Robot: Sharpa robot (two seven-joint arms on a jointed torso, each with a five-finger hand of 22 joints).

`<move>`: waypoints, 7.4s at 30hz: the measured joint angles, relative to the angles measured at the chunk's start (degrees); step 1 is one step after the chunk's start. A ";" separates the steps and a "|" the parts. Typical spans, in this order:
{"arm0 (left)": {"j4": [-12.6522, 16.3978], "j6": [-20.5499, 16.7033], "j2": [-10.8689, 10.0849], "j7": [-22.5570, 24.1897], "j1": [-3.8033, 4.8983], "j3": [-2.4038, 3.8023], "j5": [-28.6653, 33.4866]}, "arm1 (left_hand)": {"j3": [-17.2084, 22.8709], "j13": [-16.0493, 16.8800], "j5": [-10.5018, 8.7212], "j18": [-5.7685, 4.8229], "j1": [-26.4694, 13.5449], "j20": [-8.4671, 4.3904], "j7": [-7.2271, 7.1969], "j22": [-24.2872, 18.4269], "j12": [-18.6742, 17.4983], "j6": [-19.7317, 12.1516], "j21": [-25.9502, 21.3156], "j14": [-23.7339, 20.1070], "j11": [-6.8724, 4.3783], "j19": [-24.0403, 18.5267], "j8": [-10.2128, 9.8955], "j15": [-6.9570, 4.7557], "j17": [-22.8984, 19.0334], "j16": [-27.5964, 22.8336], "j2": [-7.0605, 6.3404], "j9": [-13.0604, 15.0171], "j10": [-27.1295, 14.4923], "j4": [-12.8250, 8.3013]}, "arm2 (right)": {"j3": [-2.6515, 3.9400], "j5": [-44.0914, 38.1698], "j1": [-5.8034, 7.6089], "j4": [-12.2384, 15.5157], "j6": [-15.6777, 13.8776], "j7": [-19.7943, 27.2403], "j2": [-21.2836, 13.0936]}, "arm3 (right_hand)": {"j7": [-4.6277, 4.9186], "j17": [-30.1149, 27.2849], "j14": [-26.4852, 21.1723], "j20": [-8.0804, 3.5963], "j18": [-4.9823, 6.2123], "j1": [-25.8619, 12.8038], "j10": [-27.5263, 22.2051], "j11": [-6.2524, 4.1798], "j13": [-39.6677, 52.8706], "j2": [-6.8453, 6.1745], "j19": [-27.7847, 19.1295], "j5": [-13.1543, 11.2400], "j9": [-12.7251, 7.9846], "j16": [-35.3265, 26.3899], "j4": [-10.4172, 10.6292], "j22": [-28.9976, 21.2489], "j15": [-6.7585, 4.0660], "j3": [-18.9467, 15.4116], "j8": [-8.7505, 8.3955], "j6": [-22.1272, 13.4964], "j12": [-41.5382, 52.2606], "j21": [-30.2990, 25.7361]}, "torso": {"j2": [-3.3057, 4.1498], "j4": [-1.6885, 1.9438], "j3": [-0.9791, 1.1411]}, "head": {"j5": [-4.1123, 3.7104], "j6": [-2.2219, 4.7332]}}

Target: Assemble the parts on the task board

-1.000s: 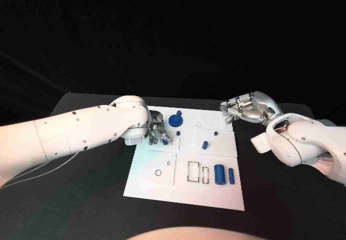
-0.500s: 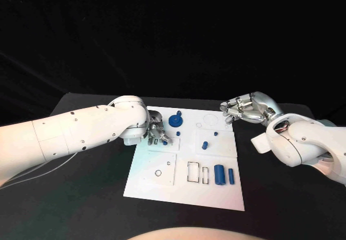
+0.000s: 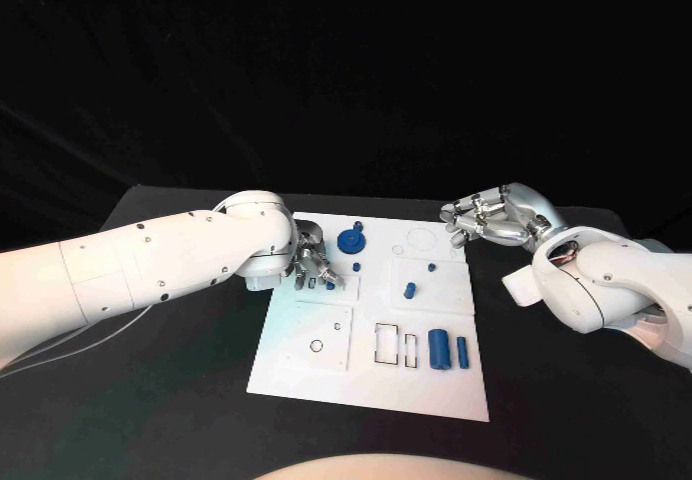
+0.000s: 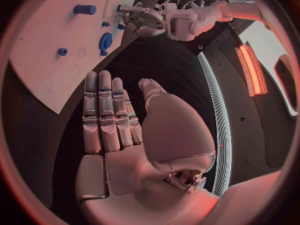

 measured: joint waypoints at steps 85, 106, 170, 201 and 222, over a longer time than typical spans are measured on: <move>-22.29 5.58 8.87 0.16 3.53 0.35 2.21 | -3.56 -5.89 0.00 0.00 1.05 0.62 2.57 -4.94 -5.66 -2.56 -2.44 0.01 2.34 -2.88 -9.43 0.82 0.27 -0.44 1.51 -8.12 -4.62 0.11 | -0.01 0.06 -0.05 -0.74 0.06 0.03 0.56 | 0.00 0.02 0.00 0.20 0.00 0.00 0.00 0.00 0.06 0.00 -0.20 0.00 0.00 0.00 0.00 -0.03 0.00 0.00 0.00 0.00 0.00 0.01 | -0.03 -0.03 0.08 | 1.19 1.12; -22.27 6.24 9.05 0.13 3.50 0.35 2.67 | -3.32 -5.63 0.00 0.00 2.48 0.62 2.36 -4.56 -5.32 -1.53 -2.44 0.01 2.13 -2.88 -9.43 0.81 0.31 -0.44 2.93 -8.84 -4.41 -0.12 | -0.01 0.08 -0.15 -0.96 0.10 0.03 0.88 | 0.00 0.02 0.00 0.20 -0.01 0.00 0.00 0.00 0.03 0.00 -0.20 0.00 0.00 0.00 0.00 -0.10 0.00 0.00 0.00 0.00 0.00 0.01 | -0.03 -0.02 0.08 | 1.16 1.15; -1.38 -2.13 -4.17 2.06 2.65 1.01 5.74 | 11.96 -6.65 0.14 0.00 12.58 0.21 2.05 -2.00 -5.56 -2.69 -1.18 0.01 1.01 -1.63 -4.76 0.81 0.53 -0.67 3.20 -9.68 -3.27 -4.48 | 0.00 0.47 -0.46 -1.38 0.07 0.51 0.70 | 0.18 0.03 0.00 0.20 0.00 -0.54 0.00 0.00 0.09 0.08 -0.20 0.00 -0.05 0.00 0.17 -0.22 0.00 0.18 0.00 -0.18 0.00 0.01 | -0.05 0.09 0.05 | 1.76 0.83; 0.96 -2.06 -4.13 2.50 -0.79 0.82 -2.26 | 14.25 -6.35 0.20 0.01 11.61 0.41 2.06 -1.68 -5.56 -2.69 -1.18 0.22 1.02 -1.43 -3.85 0.61 0.57 -0.66 2.26 -9.68 -2.86 -5.34 | 0.00 0.56 -0.55 -1.18 0.06 0.59 0.48 | 0.18 0.03 0.00 0.20 0.00 -0.53 0.00 0.00 0.13 0.08 -0.20 0.00 -0.04 0.00 0.32 -0.22 0.00 0.33 0.00 -0.18 0.00 0.01 | 0.03 -0.05 0.09 | 2.01 -0.03; 1.29 -0.09 -4.36 2.03 -0.94 0.83 -2.62 | 14.53 -6.35 0.16 0.01 11.59 0.41 2.06 -1.68 -5.56 -2.68 -1.18 0.21 0.86 -1.43 -3.33 0.61 0.56 -0.66 2.25 -9.68 -2.71 -5.31 | 0.00 0.59 -0.55 -1.17 0.07 0.59 0.37 | 0.18 0.03 0.00 0.20 0.00 -0.53 0.00 0.00 0.18 0.08 -0.20 0.00 -0.04 0.00 0.49 -0.30 -0.01 0.15 0.00 -0.18 0.00 0.01 | -0.01 -0.01 0.05 | 2.11 -0.26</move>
